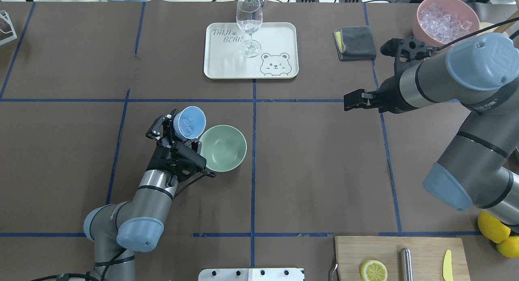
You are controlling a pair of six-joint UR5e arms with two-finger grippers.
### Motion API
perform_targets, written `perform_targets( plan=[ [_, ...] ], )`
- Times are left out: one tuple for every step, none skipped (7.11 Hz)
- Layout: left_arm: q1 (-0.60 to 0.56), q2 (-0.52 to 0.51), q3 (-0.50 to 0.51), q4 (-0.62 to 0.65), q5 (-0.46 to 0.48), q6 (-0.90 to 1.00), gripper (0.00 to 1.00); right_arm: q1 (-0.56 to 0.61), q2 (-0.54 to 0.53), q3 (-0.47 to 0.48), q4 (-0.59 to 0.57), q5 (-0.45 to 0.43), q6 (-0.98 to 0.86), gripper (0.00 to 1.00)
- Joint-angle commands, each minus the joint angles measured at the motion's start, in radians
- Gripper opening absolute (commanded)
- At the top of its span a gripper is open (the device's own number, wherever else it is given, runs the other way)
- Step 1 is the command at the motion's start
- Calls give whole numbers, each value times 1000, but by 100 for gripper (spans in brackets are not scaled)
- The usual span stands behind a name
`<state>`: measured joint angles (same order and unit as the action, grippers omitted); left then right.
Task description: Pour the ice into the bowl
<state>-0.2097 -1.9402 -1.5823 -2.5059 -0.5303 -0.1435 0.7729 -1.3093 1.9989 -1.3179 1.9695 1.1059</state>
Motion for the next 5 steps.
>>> perform_targets(
  plan=[
    [1,-5,2,2,13,131,0,-1,4,-2,0,2,0,100],
    [4,-6,2,6,33,230,0,-1,4,0,0,2,3,100],
    [4,-16,-2,4,33,302,0,-1,4,0,0,2,5,100],
    [4,-16,5,6,35,314,0,-1,4,-2,0,3,5,100],
    [6,-16,5,12,47,381,0,-3,4,-3,0,3,5,100]
  ],
)
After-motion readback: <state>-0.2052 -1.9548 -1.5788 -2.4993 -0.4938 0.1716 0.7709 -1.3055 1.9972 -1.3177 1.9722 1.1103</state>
